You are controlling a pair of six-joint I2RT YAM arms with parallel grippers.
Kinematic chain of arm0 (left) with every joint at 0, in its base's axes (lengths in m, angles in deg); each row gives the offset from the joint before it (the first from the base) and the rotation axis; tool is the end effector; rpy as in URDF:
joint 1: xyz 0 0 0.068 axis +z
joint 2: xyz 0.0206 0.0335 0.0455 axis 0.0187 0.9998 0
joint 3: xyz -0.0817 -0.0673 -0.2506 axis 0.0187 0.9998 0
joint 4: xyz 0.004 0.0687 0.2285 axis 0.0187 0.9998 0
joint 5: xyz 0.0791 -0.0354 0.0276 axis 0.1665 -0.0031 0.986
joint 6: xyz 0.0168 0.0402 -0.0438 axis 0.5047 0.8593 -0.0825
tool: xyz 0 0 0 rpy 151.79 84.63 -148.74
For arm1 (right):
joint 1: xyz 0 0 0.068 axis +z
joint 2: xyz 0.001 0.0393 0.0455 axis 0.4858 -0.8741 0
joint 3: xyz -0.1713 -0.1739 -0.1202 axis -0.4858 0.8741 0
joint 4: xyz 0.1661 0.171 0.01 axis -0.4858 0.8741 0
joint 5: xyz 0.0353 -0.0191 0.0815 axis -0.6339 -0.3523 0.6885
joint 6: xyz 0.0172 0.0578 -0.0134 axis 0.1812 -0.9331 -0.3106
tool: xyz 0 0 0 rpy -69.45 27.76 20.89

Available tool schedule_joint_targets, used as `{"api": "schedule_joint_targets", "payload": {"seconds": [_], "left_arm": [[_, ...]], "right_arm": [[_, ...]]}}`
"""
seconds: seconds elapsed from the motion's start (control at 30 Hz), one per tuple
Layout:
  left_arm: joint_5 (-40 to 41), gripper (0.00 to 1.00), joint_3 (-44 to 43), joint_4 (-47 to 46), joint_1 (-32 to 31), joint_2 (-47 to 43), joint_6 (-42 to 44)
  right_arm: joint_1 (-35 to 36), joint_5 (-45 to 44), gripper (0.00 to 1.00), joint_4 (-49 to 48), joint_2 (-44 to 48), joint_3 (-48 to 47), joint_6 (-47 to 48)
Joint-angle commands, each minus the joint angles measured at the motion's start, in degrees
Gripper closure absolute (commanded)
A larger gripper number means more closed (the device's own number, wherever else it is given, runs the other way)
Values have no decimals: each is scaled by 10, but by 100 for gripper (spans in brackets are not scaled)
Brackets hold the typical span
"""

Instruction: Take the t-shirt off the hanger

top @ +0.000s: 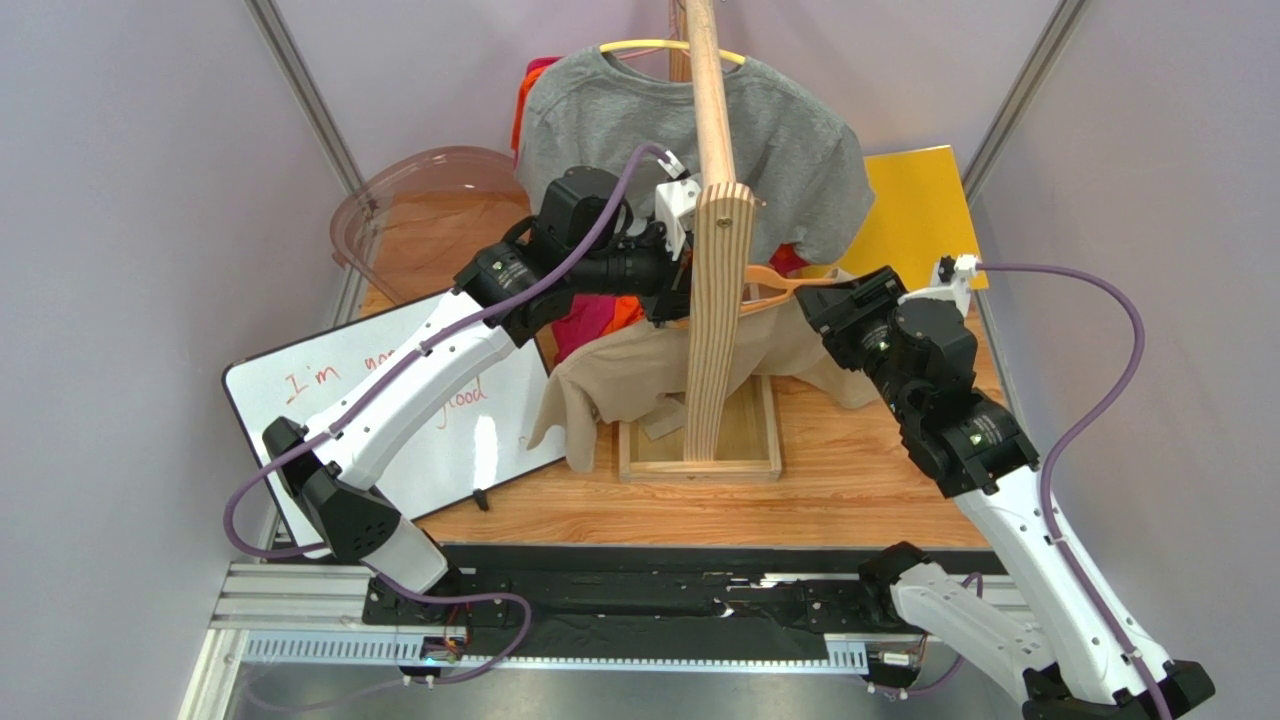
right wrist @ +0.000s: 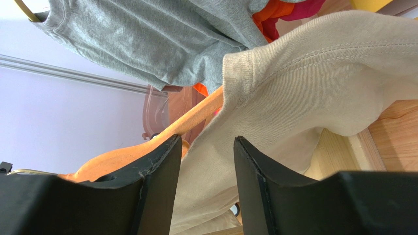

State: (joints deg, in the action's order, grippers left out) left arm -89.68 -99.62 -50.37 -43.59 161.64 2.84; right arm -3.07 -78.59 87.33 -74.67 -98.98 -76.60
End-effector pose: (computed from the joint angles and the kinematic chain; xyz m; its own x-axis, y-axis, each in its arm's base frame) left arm 0.2167 -0.2464 0.4399 -0.3057 0.2388 -0.9217 0.9232 0.3111 -0.2256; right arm 0.1490 0.0602 0.3767 -0.3173 0.7759 -0.5453 0.1101 0.6013 0.7914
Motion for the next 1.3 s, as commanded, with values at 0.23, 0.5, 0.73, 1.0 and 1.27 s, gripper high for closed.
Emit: {"api": "schedule_joint_targets", "payload": {"seconds": [0.23,0.5,0.73,1.0,1.27], "left_arm": [[-62,100,26,-75,-6,-54,-19],[-70,100,41,-90,-7,-64,-27],[-73,100,46,-90,-7,-61,-24],[-31,100,37,-70,-6,-51,-16],[1,100,-26,-22,-7,7,-23]], "right_arm": [[-2,-15,51,-54,-3,25,-59],[-4,-44,55,-82,11,55,-101],[-2,-44,64,-89,2,49,-104],[2,-49,100,4,-6,-8,-20],[37,53,100,-71,23,-11,186]]}}
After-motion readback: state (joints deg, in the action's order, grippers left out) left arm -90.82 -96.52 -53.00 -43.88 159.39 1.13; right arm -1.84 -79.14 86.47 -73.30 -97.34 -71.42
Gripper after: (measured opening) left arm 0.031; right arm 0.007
